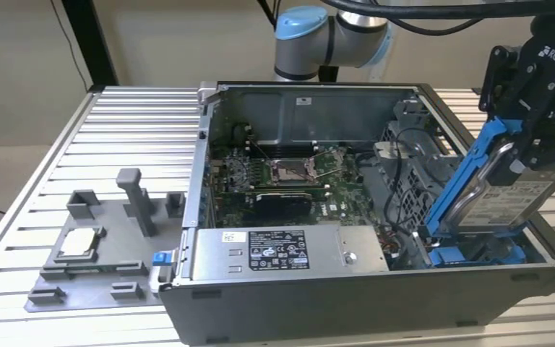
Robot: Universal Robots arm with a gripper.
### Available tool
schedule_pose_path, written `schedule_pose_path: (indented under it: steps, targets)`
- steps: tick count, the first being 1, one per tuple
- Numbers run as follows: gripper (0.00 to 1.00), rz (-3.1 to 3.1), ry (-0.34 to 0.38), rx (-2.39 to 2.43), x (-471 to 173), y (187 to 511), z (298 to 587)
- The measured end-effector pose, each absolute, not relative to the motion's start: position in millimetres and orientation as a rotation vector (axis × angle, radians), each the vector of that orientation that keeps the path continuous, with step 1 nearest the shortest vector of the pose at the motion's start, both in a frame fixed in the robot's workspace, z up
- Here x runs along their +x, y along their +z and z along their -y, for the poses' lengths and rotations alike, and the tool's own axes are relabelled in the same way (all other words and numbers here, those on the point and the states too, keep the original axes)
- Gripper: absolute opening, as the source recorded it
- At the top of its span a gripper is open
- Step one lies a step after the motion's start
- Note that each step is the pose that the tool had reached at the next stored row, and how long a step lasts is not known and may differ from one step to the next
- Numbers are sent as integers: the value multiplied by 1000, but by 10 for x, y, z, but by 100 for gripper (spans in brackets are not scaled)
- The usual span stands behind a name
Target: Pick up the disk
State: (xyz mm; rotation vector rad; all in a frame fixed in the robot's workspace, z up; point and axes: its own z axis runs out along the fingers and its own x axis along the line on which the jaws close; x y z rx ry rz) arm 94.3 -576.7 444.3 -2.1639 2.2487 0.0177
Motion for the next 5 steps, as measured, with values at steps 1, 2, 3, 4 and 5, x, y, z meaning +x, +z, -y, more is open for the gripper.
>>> schedule_pose_path:
  steps: [1, 2, 3, 4, 5]
  targets:
    - [0, -2248, 18, -2164, 942, 4442, 5767]
    - [0, -2248, 18, -2164, 943, 4438, 5767]
    - [0, -2248, 18, -2164, 943, 4435, 5767]
    - [0, -2248, 18, -2164, 943, 4435, 5767]
    - [0, -2248, 18, -2164, 943, 4435, 5767]
